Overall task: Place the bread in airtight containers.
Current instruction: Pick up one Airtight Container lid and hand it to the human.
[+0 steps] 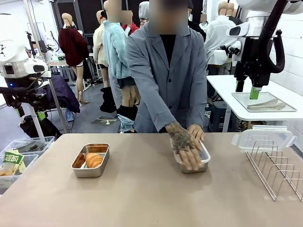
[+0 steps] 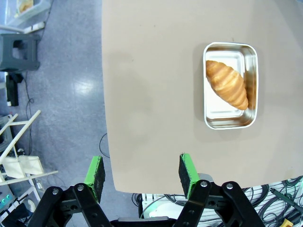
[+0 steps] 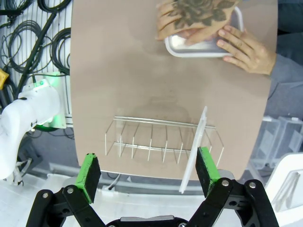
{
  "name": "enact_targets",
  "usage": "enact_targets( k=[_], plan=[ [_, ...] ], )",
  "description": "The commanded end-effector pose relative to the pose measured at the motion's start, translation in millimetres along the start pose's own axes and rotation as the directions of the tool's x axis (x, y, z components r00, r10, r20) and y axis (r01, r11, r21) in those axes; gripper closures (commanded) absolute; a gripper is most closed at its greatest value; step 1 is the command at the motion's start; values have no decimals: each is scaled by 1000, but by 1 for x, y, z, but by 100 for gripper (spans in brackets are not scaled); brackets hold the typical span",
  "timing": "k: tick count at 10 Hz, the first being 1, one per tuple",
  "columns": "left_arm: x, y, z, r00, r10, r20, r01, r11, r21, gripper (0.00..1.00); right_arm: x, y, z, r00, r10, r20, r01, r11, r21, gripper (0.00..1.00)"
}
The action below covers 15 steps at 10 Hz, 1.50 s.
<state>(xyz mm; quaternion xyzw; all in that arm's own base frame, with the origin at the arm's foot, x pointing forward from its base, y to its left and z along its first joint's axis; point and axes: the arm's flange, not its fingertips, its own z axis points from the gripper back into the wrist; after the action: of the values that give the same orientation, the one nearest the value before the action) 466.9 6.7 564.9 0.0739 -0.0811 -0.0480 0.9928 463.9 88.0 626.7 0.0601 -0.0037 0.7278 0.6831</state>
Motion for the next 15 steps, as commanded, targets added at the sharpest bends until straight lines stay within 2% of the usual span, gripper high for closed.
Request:
enact_targets(
  k=[1, 4, 5, 8, 11, 13, 15],
  plan=[
    [0, 0, 0, 1000, 17, 11, -17, 1000, 12, 19, 0, -5, -7, 999, 17, -36, -19, 999, -49, 0],
    [0, 0, 0, 1000, 17, 11, -17, 1000, 12, 19, -11, -45, -47, 998, -16, -68, 13, 999, -47, 0],
    [0, 0, 0, 1000, 17, 11, -17, 1000, 12, 19, -15, -61, -61, 994, 5, -112, -9, 999, -38, 0],
    [0, 0, 0, 1000, 17, 11, -17, 1000, 12, 19, -23, -81, -103, 988, 30, -149, -28, 999, 18, 0],
    [0, 0, 0, 1000, 17, 11, -17, 1000, 12, 19, -36, -92, -144, 985, -89, -149, 92, 996, 16, 0],
    [0, 0, 0, 1000, 17, 11, -17, 1000, 12, 19, -45, -100, -169, 954, -245, -175, 242, 969, -38, 0],
    [0, 0, 0, 1000, 17, 11, -17, 1000, 12, 19, -49, -101, -187, 926, -295, -235, 286, 955, -73, 0]
  ],
)
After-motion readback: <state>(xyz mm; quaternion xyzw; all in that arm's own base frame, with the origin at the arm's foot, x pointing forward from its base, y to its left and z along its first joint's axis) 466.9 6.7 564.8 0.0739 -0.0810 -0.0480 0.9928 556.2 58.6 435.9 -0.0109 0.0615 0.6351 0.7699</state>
